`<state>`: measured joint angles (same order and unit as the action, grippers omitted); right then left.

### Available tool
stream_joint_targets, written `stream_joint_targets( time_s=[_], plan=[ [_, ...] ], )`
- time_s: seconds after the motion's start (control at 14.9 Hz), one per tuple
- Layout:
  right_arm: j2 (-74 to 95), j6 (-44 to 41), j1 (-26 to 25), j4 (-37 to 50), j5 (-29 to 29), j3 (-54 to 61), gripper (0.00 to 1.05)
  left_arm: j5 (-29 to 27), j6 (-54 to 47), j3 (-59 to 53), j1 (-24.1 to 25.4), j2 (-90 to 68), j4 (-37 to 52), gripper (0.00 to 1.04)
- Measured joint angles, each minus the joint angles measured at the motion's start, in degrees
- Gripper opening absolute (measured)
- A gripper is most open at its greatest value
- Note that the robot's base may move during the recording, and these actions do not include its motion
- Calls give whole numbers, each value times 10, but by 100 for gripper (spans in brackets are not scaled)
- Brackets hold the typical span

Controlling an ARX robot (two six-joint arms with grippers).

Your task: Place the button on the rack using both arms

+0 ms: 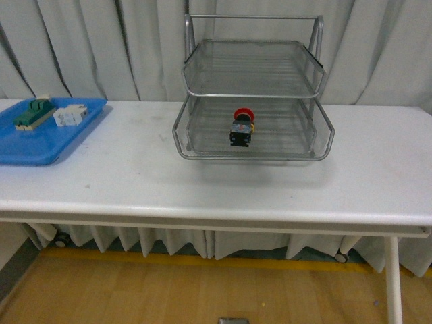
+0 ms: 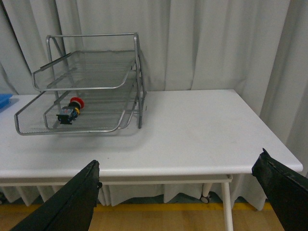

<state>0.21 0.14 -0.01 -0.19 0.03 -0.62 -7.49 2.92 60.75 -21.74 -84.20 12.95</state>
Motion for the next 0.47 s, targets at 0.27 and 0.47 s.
stream_joint_targets(
  time_s=[0.27, 0.47],
  plan=[
    [0, 0, 0, 0, 0, 0, 98, -49, -19, -288, 110, 238, 172, 41],
    [0, 0, 0, 0, 0, 0, 98, -3, -19, -405, 135, 304, 199, 3]
  ],
)
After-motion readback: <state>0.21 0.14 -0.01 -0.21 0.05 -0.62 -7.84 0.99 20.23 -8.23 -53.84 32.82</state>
